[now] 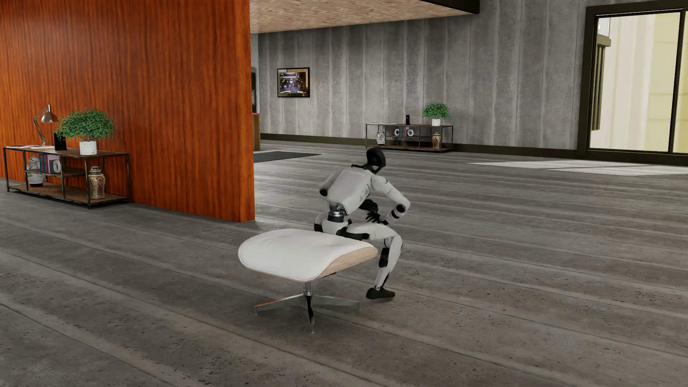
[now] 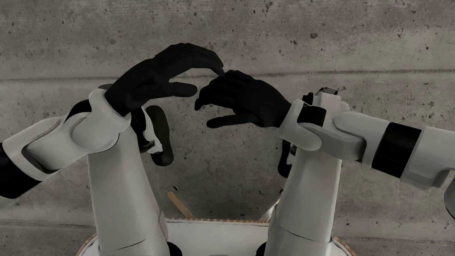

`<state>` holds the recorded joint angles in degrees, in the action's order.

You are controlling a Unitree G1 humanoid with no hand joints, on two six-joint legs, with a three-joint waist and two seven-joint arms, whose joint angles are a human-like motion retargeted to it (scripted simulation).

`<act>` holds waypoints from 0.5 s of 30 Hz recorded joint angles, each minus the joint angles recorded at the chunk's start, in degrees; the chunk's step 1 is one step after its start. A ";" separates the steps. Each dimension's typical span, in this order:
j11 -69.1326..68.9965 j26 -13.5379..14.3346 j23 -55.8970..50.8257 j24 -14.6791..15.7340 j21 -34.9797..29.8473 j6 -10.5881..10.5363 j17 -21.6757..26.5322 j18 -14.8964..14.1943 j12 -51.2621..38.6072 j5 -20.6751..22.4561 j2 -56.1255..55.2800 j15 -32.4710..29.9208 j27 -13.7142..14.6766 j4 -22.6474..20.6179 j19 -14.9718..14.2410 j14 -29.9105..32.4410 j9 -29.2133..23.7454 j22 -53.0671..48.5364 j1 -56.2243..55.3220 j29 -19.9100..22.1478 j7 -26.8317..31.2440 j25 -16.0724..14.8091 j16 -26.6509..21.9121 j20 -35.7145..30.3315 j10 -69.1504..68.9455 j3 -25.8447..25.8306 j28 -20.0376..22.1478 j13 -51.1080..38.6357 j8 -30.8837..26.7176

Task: Sit on the light gray chair

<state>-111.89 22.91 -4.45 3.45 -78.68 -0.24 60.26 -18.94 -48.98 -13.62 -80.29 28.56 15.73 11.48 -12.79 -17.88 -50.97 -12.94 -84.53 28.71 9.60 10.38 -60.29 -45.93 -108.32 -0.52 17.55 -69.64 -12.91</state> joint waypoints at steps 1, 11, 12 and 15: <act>-1.22 -0.47 0.52 -0.55 2.04 0.04 -0.23 0.39 1.18 0.00 0.16 -0.30 -0.50 -0.14 0.12 0.24 0.38 0.41 0.40 -0.96 0.03 0.41 0.72 1.06 -1.26 0.03 -1.04 2.04 -0.25; -3.14 -5.73 24.17 -9.41 35.65 0.90 -21.74 3.41 21.23 0.39 13.76 -5.86 -3.77 0.20 1.78 4.92 6.48 19.44 15.30 -14.79 -0.99 5.17 17.99 16.90 -3.28 -0.20 -13.94 33.18 0.22; -2.75 -5.84 27.14 -9.55 39.26 0.92 -25.04 3.82 24.14 0.64 15.25 -6.28 -4.43 -0.01 2.18 5.43 7.33 21.95 16.69 -13.43 -1.12 4.22 20.76 19.18 -2.85 -0.28 -12.54 36.23 0.49; -1.94 -8.14 34.24 -7.12 48.34 0.78 -34.13 5.08 31.03 1.75 18.92 -7.08 -8.13 -0.24 3.14 6.08 9.65 29.76 19.71 -6.67 -1.20 -2.12 28.64 25.60 -2.39 -0.22 -6.13 44.01 1.09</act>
<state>-113.83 14.77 29.79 -3.66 -30.34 0.54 26.13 -13.86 -17.95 -11.87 -61.36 21.48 7.60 11.24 -9.65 -11.80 -41.33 16.82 -64.82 22.04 8.41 8.26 -31.65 -20.33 -110.71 -0.74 11.42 -25.63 -11.82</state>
